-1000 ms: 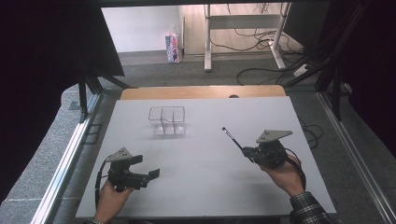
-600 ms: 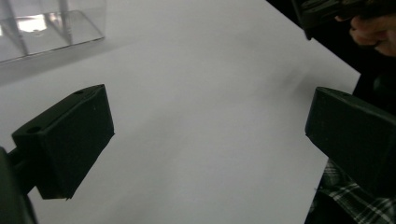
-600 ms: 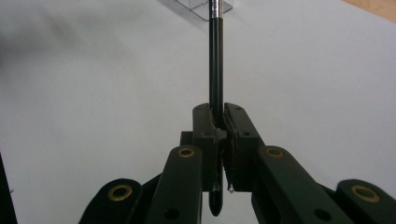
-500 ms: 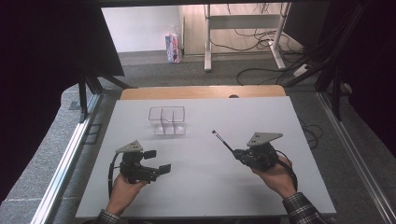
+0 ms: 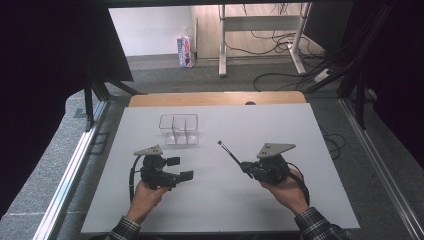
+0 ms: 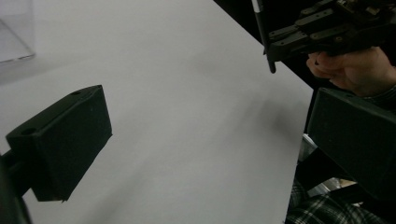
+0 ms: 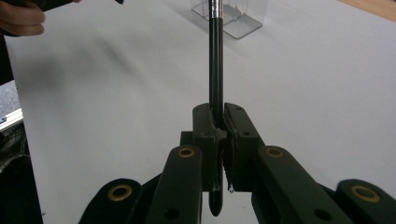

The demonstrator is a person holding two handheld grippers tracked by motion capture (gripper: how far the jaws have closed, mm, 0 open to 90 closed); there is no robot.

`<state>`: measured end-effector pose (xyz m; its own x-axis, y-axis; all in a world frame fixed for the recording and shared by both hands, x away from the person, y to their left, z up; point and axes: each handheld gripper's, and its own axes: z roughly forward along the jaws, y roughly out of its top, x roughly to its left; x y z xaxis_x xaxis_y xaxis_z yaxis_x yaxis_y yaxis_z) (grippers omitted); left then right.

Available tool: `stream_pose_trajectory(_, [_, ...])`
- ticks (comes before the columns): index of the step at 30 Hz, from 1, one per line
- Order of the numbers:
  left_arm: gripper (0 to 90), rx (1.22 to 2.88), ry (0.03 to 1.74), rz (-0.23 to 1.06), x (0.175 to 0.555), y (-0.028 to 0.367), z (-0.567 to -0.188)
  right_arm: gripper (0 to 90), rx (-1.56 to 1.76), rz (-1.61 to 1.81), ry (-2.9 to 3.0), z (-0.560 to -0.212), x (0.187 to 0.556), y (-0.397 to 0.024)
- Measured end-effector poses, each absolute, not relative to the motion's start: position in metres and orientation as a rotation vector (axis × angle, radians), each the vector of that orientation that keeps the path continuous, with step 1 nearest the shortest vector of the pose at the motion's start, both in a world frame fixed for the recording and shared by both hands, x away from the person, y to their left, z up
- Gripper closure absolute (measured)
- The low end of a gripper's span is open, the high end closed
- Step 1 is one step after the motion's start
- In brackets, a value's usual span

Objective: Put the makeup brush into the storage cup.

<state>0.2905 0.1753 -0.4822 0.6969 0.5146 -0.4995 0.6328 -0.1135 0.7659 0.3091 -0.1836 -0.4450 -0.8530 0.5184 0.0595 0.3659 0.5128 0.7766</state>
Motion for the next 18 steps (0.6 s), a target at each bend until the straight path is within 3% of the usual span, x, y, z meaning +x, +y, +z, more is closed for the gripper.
stream_pose_trajectory(18, [0.0, 1.731, 0.839, -0.236, 0.305, 0.135, -0.482, 83.7, 0.734, 1.326, 2.595, -0.451, 0.302, -0.163])
